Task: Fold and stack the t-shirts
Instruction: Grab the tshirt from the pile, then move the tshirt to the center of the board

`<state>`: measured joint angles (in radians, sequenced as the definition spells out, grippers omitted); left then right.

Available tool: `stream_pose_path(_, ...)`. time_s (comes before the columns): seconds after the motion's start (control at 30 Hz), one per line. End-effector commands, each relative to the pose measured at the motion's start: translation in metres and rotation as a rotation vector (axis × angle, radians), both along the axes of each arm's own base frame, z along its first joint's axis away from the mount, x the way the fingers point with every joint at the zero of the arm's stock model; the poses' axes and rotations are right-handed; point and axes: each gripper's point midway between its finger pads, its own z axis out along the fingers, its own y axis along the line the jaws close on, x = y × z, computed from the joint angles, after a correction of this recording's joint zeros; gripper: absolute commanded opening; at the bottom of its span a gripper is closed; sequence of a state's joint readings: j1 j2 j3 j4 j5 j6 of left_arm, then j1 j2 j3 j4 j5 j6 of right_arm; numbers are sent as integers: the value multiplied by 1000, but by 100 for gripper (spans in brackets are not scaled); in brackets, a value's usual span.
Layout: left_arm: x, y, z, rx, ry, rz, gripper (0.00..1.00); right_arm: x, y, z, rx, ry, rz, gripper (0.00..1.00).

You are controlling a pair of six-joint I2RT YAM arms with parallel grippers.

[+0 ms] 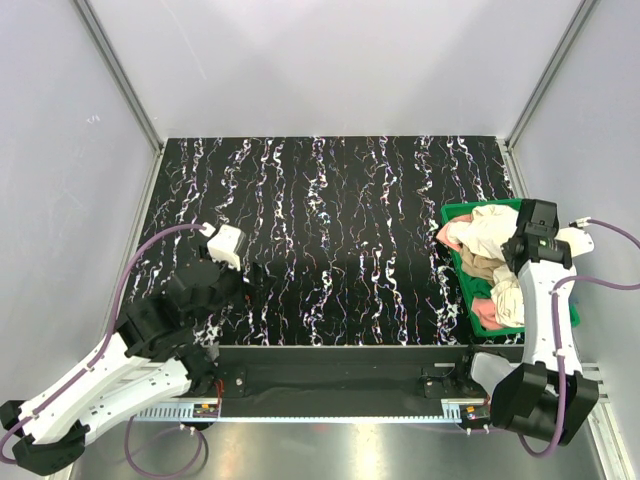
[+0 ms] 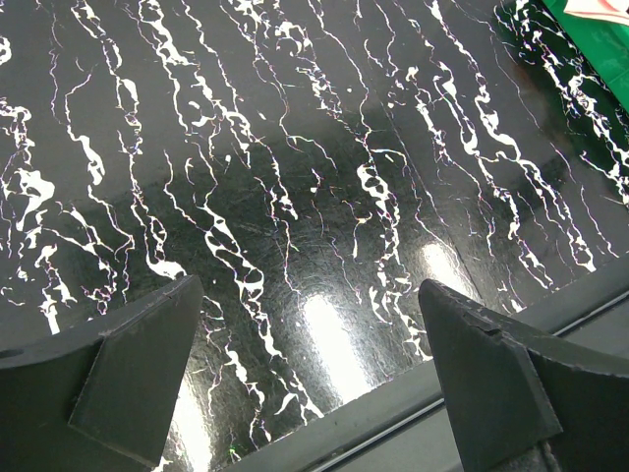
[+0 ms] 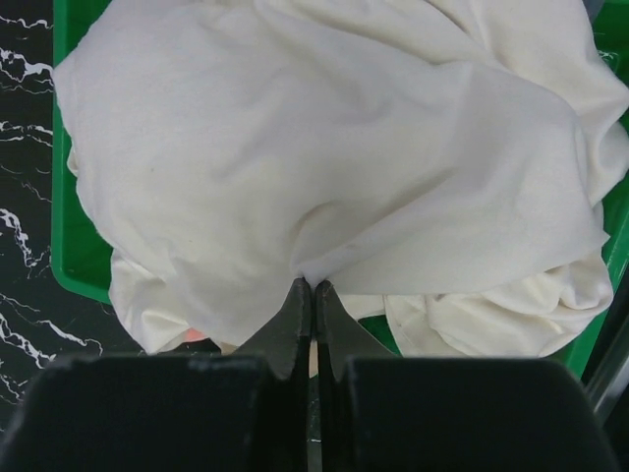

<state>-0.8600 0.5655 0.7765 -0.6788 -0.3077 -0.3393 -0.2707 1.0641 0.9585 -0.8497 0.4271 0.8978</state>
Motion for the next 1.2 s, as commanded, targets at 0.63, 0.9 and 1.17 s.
stream_pose_path(0.63, 2, 2, 28, -114, -66, 34, 99, 71, 89, 403, -112, -964, 644, 0)
stream_pose_path(0.9, 1, 5, 33, -140, -77, 47, 99, 19, 172, 559, 106, -1435, 1028, 0)
stream_pose_path(1.17, -1, 15, 36, -152, -115, 68, 99, 89, 226, 497, 339, -1253, 1100, 0)
